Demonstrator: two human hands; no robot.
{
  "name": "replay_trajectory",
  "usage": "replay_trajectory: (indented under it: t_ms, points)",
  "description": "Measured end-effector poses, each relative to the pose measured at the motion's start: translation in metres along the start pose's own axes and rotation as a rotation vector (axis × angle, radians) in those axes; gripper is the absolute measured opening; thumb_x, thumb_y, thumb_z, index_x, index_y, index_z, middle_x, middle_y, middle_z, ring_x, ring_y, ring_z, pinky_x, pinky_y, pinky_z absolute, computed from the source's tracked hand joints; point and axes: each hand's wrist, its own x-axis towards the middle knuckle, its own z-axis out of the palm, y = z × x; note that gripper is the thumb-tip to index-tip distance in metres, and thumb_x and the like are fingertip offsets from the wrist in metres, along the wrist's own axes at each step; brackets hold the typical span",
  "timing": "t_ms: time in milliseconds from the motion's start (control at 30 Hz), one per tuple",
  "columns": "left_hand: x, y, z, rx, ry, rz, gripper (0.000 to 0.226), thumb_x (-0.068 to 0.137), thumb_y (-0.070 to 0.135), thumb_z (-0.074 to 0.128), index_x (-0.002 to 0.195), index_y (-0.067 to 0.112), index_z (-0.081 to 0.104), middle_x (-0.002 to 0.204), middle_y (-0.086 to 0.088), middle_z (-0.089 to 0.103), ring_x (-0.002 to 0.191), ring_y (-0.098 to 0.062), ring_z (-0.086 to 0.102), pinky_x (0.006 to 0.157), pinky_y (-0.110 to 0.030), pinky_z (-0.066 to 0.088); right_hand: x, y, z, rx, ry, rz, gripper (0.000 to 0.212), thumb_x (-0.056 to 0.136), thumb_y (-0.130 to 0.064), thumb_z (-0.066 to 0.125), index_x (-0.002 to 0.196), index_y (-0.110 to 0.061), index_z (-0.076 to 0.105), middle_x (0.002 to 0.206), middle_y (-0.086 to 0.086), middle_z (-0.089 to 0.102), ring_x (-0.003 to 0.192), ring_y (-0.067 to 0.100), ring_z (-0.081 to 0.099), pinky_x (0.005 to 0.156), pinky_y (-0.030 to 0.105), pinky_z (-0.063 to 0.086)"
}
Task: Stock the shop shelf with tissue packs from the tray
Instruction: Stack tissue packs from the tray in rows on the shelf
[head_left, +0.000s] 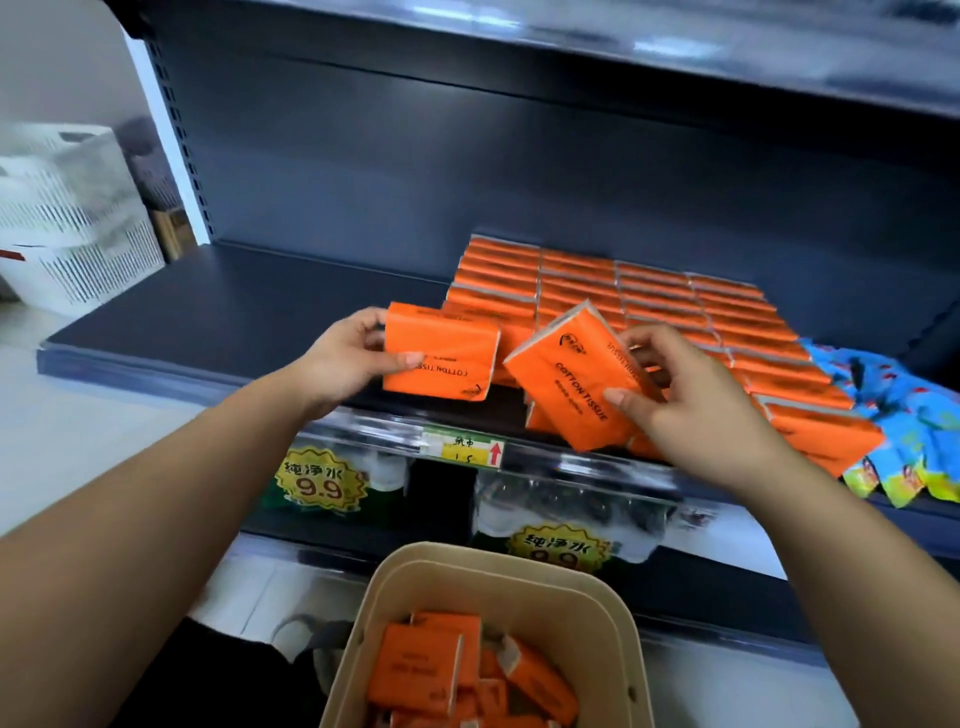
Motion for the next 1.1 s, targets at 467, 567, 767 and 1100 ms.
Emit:
replay_trajectory:
  t_ms: [467, 567, 767, 1100]
  points:
    - [0.038, -0.021, 0.048, 0.246, 0.119, -0.119, 0.064, 0.074, 0.019, 0.082, 0.127, 0.015, 0.046, 0.095, -0.008, 0.066, 0.085, -0.019, 0.064, 0.076, -0.029, 0.048, 0.011, -0.012, 0.012, -0.057, -0.131, -0.045, 0.035, 0.087, -0.013, 0.069, 0.112, -0.032, 0.053, 0.110, -0.014, 0.061, 0.099, 0.008, 0.059, 0.087, 0.030, 0.047]
    - [0.036, -0.018, 0.041, 0.219, 0.042, -0.119, 0.053, 0.083, 0.019, 0.074, 0.127, 0.012, 0.047, 0.096, -0.006, 0.065, 0.083, -0.016, 0.065, 0.071, -0.024, 0.050, 0.026, -0.026, 0.026, -0.179, -0.151, -0.142, 0.037, 0.087, -0.015, 0.068, 0.117, -0.028, 0.052, 0.114, -0.008, 0.062, 0.105, 0.016, 0.058, 0.092, 0.035, 0.047]
    - [0.021, -0.008, 0.027, -0.098, -0.002, -0.172, 0.057, 0.094, 0.063, 0.036, 0.118, 0.019, 0.062, 0.110, -0.005, 0.071, 0.102, -0.016, 0.068, 0.086, -0.032, 0.054, 0.065, -0.043, 0.068, -0.345, -0.202, -0.218, 0.035, 0.090, -0.019, 0.063, 0.120, -0.029, 0.049, 0.122, -0.010, 0.059, 0.113, 0.019, 0.054, 0.098, 0.041, 0.040]
    - [0.008, -0.009, 0.042, -0.060, -0.027, -0.083, 0.057, 0.096, 0.064, 0.019, 0.082, 0.049, 0.072, 0.088, 0.022, 0.073, 0.087, 0.012, 0.065, 0.084, -0.019, 0.044, 0.078, -0.026, 0.098, -0.637, -0.128, -0.323, 0.031, 0.092, -0.023, 0.058, 0.121, -0.026, 0.047, 0.119, -0.007, 0.057, 0.110, 0.019, 0.054, 0.091, 0.042, 0.029]
